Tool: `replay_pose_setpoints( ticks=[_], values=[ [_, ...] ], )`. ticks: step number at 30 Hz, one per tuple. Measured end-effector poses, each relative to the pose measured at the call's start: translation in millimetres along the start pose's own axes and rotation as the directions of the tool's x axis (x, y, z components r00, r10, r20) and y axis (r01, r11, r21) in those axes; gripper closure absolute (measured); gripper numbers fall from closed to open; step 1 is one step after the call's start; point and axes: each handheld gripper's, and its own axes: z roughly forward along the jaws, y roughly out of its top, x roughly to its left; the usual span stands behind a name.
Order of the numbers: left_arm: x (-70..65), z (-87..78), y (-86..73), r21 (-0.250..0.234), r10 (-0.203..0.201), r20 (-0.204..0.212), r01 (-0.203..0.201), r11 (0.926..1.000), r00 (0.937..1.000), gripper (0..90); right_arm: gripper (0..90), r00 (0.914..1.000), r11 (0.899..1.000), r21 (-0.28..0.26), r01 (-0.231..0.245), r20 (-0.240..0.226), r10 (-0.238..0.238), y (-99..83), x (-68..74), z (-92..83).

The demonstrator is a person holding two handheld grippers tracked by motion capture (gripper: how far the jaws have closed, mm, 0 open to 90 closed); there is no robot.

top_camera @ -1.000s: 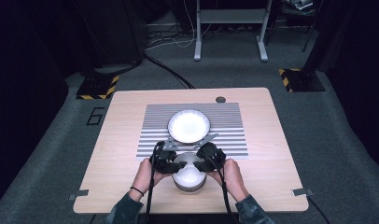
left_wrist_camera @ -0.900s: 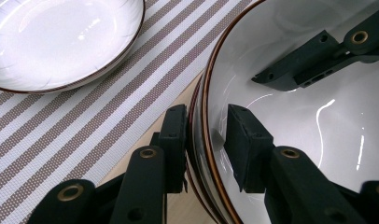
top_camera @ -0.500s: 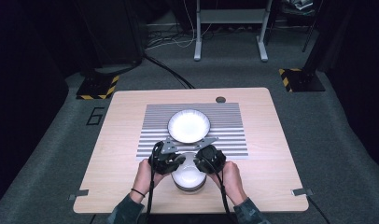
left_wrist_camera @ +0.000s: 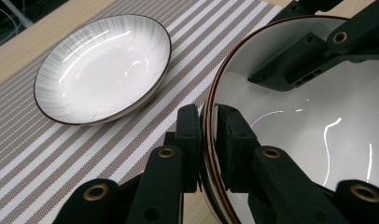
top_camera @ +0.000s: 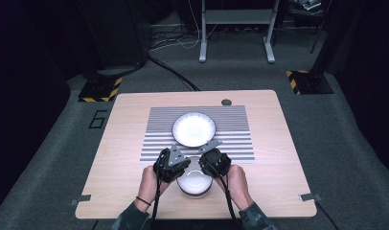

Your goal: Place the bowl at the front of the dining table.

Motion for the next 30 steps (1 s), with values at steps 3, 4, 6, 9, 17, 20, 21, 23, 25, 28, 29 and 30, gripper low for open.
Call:
replay_pose_setpoints(
  ticks=[3,4,6,9,17,20,21,23,25,28,29,30],
  values=[
    [0.1,-0.3,-0.4,-0.002,0.001,0.003,-0.001,1.0000,1.0000,79.3,76.7,1.0000,1.000,-0.010,0.007,0.004,-0.007,-0.3,0.2,-0.3],
    [0.0,-0.5,-0.3,-0.002,0.003,0.001,-0.003,1.0000,1.0000,79.4,76.8,0.9999,1.000,-0.010,0.006,0.009,-0.006,-0.3,1.2,-0.6],
    [-0.4,-1.1,0.1,0.001,0.010,0.000,-0.010,1.0000,1.0000,79.6,77.0,0.9996,0.999,-0.021,0.024,0.015,-0.023,-0.2,0.7,-0.7],
    [-1.6,-1.2,0.1,-0.008,0.015,-0.009,-0.015,0.9999,0.9998,79.7,77.4,0.9998,1.000,-0.018,0.006,0.018,-0.006,-1.1,2.5,-2.0],
    [-3.6,-4.4,1.0,-0.024,0.033,-0.025,-0.034,0.9991,0.9992,80.0,78.7,0.9993,0.999,-0.022,0.024,0.028,-0.024,-1.8,3.2,-4.7],
    [-2.5,-9.6,3.9,-0.051,0.032,-0.026,-0.033,0.9982,0.9991,81.6,80.4,0.9991,0.998,-0.046,0.031,0.032,-0.030,-1.9,1.0,-5.0],
    [-1.8,-10.0,4.5,-0.047,0.036,-0.024,-0.037,0.9982,0.9991,81.6,80.6,0.9992,0.999,-0.045,0.025,0.033,-0.023,-2.3,1.9,-5.5],
    [-1.4,-8.8,5.5,-0.036,0.047,-0.026,-0.048,0.9982,0.9986,81.8,81.0,0.9985,0.998,-0.050,0.040,0.039,-0.038,-1.8,1.4,-5.3],
    [-0.9,-9.1,5.0,-0.040,0.045,-0.023,-0.046,0.9981,0.9987,82.0,81.3,0.9978,0.997,-0.051,0.050,0.047,-0.048,-1.5,1.9,-5.2],
    [-2.5,-10.1,2.4,-0.059,0.047,-0.039,-0.049,0.9971,0.9982,81.9,81.6,0.9972,0.996,-0.072,0.049,0.060,-0.044,-4.0,4.2,-7.5],
    [-3.0,-10.3,2.0,-0.066,0.047,-0.043,-0.049,0.9966,0.9980,82.2,81.3,0.9976,0.996,-0.084,0.038,0.061,-0.033,-4.9,4.6,-8.9],
    [-3.1,-10.9,1.7,-0.073,0.050,-0.045,-0.053,0.9960,0.9978,82.3,81.6,0.9979,0.994,-0.104,0.039,0.056,-0.033,-5.2,3.6,-10.4]
  ],
)
